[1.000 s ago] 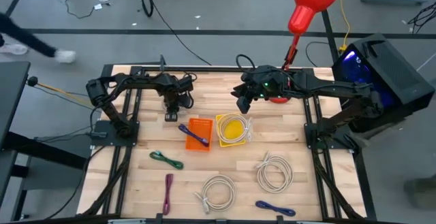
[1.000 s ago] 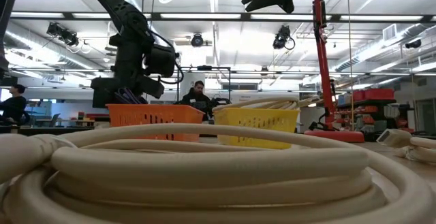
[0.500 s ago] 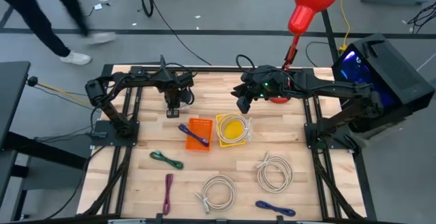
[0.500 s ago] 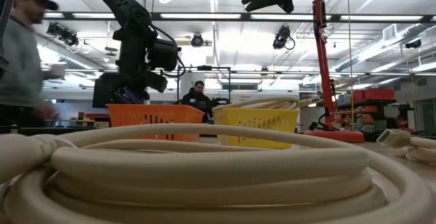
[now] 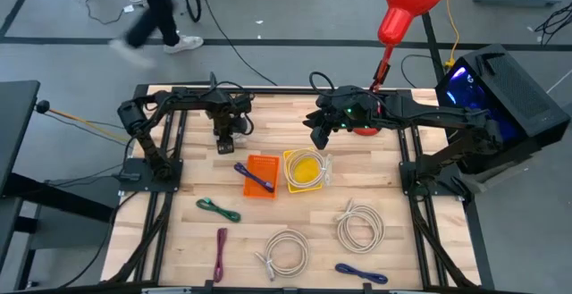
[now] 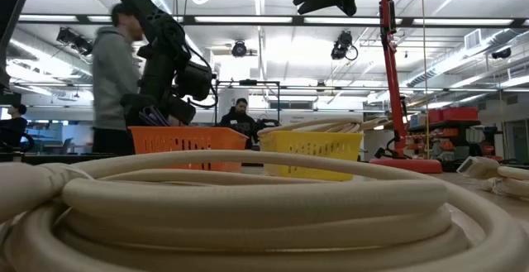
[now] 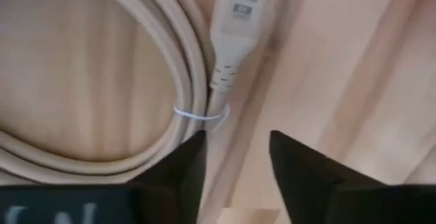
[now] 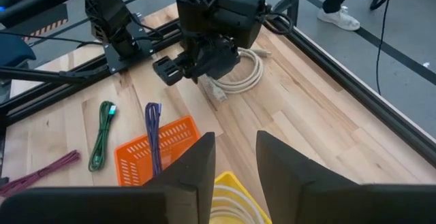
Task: Pick & Place USB Port
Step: Put the brown HDMI cable into the yellow bin
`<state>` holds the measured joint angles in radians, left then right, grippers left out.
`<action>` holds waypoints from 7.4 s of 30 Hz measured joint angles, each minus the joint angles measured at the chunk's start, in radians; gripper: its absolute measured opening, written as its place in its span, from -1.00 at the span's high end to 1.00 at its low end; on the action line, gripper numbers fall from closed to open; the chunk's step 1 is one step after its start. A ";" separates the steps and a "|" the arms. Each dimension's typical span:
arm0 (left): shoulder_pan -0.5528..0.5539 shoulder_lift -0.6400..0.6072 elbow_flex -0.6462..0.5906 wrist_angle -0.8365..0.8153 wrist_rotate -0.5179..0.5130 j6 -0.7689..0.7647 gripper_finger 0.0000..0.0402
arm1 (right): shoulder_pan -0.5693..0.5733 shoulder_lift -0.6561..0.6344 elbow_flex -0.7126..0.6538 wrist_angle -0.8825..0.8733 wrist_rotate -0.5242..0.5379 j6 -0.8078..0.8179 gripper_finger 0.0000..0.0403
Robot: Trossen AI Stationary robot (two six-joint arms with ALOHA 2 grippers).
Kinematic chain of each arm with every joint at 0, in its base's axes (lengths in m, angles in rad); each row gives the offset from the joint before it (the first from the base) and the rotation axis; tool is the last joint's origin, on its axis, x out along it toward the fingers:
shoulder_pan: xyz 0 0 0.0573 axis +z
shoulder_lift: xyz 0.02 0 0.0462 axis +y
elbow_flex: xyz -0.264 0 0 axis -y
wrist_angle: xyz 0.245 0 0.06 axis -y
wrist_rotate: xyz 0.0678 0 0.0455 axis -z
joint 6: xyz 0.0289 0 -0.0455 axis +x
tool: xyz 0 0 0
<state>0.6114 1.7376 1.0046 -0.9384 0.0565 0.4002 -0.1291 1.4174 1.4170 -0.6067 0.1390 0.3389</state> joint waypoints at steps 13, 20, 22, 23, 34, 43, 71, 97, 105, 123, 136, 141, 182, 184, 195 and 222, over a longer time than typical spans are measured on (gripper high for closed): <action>-0.015 0.000 0.001 -0.022 -0.073 0.025 0.08 | 0.000 0.000 0.000 0.000 0.001 0.003 0.46; -0.047 -0.002 0.044 -0.068 -0.117 0.031 0.16 | -0.005 0.000 0.000 -0.001 0.003 -0.006 0.46; -0.040 -0.004 0.070 -0.068 -0.123 0.031 0.16 | -0.005 0.000 0.000 -0.001 0.003 -0.007 0.46; -0.035 -0.004 0.084 -0.068 -0.124 0.032 0.17 | -0.005 0.000 0.000 -0.001 0.003 -0.007 0.46; 0.055 -0.005 0.080 0.001 -0.080 0.081 0.17 | -0.005 0.000 0.000 -0.001 0.000 -0.007 0.46; 0.082 0.033 0.080 0.025 0.000 0.087 0.17 | -0.005 0.000 0.000 -0.001 0.001 0.004 0.46; 0.058 0.146 0.132 -0.026 -0.049 0.135 0.77 | -0.005 0.000 0.000 0.000 0.005 0.001 0.46; -0.160 -0.290 0.391 -0.146 0.097 -0.249 0.79 | -0.113 0.000 0.000 0.000 0.009 -0.102 0.46; -0.361 -0.270 0.476 0.098 0.136 -0.409 0.79 | -0.147 -0.002 0.000 0.002 -0.001 -0.136 0.46; -0.586 0.036 0.475 0.472 0.224 -0.586 0.79 | -0.248 -0.049 -0.001 0.036 -0.054 -0.165 0.46; -0.595 0.155 0.475 0.617 0.263 -0.652 0.79 | -0.250 -0.049 -0.001 0.023 -0.080 -0.190 0.46; -0.588 0.198 0.475 0.627 0.263 -0.652 0.79 | -0.250 -0.049 -0.001 0.020 -0.080 -0.193 0.46; -0.568 0.241 0.476 0.601 0.284 -0.725 0.79 | -0.251 -0.048 0.000 -0.003 -0.080 -0.224 0.46; -0.568 0.241 0.476 0.601 0.285 -0.726 0.79 | -0.251 -0.048 0.000 -0.004 -0.080 -0.224 0.46; -0.553 0.239 0.475 0.572 0.336 -0.743 0.29 | -0.251 -0.048 0.000 -0.041 -0.080 -0.221 0.46; -0.436 -0.058 0.475 0.195 0.195 -0.624 0.25 | -0.012 -0.049 0.000 -0.221 -0.177 -0.107 0.46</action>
<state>0.1759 1.6800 1.4796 -0.7432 0.2519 -0.2234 -0.1416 1.3682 1.4174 -0.8276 -0.0382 0.2320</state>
